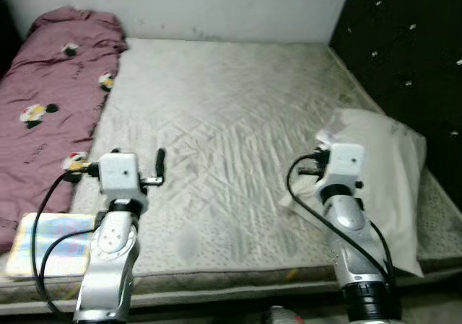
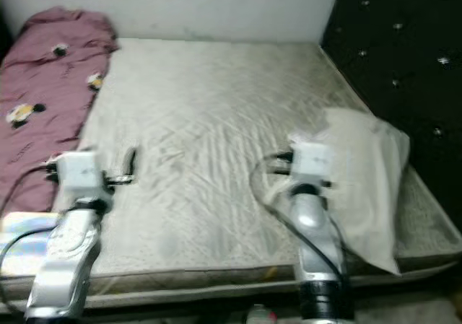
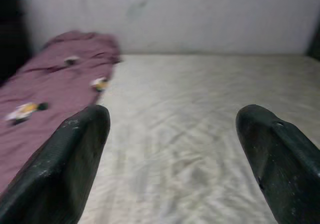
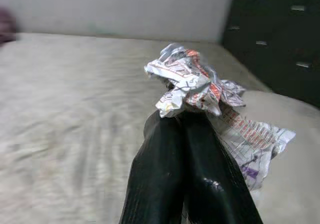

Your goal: Clean up the room

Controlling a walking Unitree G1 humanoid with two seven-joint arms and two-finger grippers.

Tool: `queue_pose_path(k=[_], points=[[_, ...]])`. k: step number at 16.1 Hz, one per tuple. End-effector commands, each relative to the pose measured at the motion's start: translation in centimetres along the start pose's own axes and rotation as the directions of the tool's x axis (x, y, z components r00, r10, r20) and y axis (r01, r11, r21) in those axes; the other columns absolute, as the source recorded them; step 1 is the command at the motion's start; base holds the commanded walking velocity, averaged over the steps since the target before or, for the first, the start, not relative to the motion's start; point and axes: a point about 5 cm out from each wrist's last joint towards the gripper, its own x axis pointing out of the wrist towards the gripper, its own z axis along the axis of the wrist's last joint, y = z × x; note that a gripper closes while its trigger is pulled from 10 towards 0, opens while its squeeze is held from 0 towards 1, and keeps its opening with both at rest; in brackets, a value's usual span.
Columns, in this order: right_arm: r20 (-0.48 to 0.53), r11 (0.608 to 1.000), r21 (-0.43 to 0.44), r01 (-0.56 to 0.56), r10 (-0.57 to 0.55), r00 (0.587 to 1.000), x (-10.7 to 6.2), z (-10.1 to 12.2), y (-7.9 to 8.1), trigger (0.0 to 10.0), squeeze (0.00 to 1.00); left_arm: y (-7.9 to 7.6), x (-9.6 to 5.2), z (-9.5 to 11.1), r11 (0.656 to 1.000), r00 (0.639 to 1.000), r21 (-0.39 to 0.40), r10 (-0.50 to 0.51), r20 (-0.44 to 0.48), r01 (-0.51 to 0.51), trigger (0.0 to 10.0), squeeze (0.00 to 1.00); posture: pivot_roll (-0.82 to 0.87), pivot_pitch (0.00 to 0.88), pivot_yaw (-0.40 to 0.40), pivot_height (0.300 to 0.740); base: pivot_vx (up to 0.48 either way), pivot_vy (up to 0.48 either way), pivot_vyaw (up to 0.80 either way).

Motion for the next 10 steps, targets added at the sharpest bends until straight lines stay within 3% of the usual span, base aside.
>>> queue_pose_path(k=[1, 2, 9, 10], points=[[0.010, 1.000, -0.010, 0.023, -0.023, 1.000, 0.10, 0.40, -0.99, 10.0, 0.00, -0.98, 0.06, 0.44, 0.999, 0.999, -0.008, -0.034, 0.016, 0.034, 10.0, 0.00, -0.01, 0.031, -0.010, 0.740, 0.000, 0.398, 0.00], [0.011, 1.000, -0.011, 0.020, -0.019, 1.000, 0.11, 0.40, -0.97, 10.0, 0.00, -1.03, 0.04, 0.44, 0.999, 0.999, -0.008, -0.033, 0.016, 0.033, 10.0, 0.00, -0.01, 0.031, -0.010, 0.740, 0.000, 0.394, 0.00], [0.023, 1.000, -0.004, 0.015, -0.015, 1.000, 0.12, 0.49, -0.84, 10.0, 0.00, -1.10, -0.03, 0.43, 1.000, 0.999, -0.007, -0.027, 0.018, 0.027, 10.0, 0.00, -0.01, 0.034, -0.004, 0.740, 0.000, 0.000, 0.00], [0.025, 1.000, -0.002, 0.010, -0.010, 1.000, 0.09, 0.49, -0.72, 10.0, 0.00, -1.12, -0.02, 0.46, 1.000, 0.999, -0.009, -0.029, 0.022, 0.029, 10.0, 0.00, -0.01, 0.033, -0.004, 0.740, 0.000, 0.420, 0.00]])
